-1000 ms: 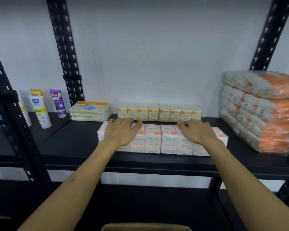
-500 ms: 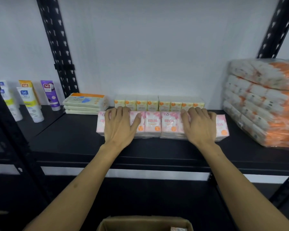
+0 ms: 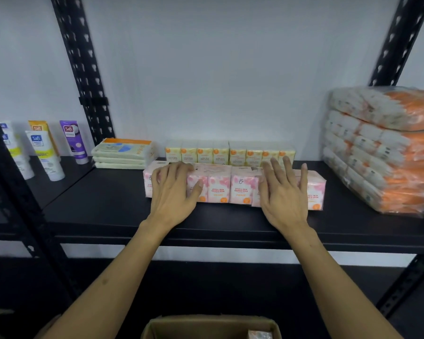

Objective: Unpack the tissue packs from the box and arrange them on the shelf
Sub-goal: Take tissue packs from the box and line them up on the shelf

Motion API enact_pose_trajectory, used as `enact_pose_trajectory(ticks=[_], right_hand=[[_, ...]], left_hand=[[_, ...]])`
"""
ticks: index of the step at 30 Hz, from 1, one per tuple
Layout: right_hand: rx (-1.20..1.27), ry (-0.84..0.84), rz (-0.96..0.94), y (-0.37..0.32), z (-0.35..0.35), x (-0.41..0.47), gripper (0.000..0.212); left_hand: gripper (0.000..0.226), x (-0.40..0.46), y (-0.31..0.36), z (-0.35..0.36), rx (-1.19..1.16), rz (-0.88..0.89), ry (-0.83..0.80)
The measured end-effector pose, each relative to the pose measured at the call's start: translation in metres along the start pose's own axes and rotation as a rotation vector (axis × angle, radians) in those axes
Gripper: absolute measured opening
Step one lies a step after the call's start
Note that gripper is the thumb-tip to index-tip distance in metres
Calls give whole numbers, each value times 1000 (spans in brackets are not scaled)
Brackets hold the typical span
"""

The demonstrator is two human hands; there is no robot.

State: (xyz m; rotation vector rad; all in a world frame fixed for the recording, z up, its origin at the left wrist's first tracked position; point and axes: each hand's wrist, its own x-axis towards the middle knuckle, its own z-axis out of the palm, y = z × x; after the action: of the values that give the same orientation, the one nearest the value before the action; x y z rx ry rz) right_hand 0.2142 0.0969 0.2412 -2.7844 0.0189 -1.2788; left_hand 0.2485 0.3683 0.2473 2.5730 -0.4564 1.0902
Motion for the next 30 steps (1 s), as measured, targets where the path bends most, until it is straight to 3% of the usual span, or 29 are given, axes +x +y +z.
enact_pose_trajectory(ticks=[7, 13, 17, 20, 30], right_hand=[[75, 55, -19, -1, -11, -1, 58], [48, -6, -16, 1, -4, 1, 57], [50, 1, -14, 1, -4, 0, 61], [47, -11, -14, 2, -4, 1, 62], [66, -18, -13, 4, -2, 0, 61]], left_hand=[[60, 0, 10, -4, -2, 34, -58], [90, 19, 32, -3, 95, 230, -344], [81, 41, 45, -4, 223, 240, -508], [77, 55, 45, -9, 142, 187, -538], [65, 99, 52, -56, -386, -222, -167]])
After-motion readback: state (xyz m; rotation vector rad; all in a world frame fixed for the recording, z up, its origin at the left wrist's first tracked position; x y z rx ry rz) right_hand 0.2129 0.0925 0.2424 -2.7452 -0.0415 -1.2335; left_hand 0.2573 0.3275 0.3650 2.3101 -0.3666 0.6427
